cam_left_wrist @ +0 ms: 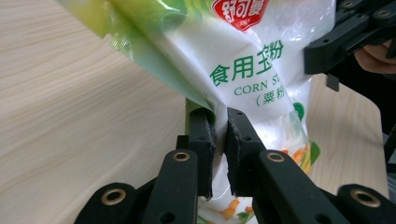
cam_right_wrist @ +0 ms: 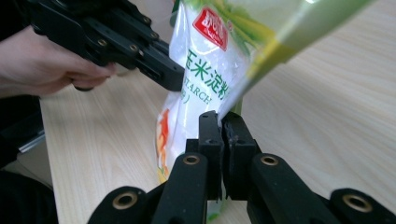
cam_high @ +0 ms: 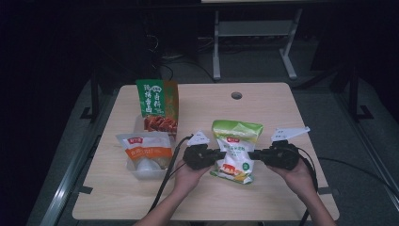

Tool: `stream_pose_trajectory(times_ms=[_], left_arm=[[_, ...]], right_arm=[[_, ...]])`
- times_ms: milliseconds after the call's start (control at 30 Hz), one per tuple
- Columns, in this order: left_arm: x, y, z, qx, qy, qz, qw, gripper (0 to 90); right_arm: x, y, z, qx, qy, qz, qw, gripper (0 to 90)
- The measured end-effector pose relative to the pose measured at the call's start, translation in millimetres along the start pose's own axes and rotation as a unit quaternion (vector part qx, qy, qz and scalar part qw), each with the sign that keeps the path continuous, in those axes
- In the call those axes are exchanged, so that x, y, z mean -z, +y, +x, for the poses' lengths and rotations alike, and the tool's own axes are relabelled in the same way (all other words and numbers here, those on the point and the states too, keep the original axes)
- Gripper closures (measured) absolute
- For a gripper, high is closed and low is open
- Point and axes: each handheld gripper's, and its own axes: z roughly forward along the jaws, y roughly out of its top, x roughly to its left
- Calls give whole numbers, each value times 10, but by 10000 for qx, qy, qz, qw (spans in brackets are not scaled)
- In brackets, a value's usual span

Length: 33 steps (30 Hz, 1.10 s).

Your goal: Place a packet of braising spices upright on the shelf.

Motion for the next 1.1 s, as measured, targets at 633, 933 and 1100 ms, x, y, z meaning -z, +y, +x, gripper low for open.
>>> stream_pose_trajectory(times_ms=[633,933,1100], left_arm=[[72,-49,-52,-282,87,-46,9996,818],[204,-53,-86,-397,186,-21,9990,650],[306,-113,-144,-425,217,24,9989,548]], right_arm=[[-321,152,-33,-124,196,457,9987,796],[-252,142,39,-149,259,317,9991,861],[-186,192,121,6,170,258,9995,864]])
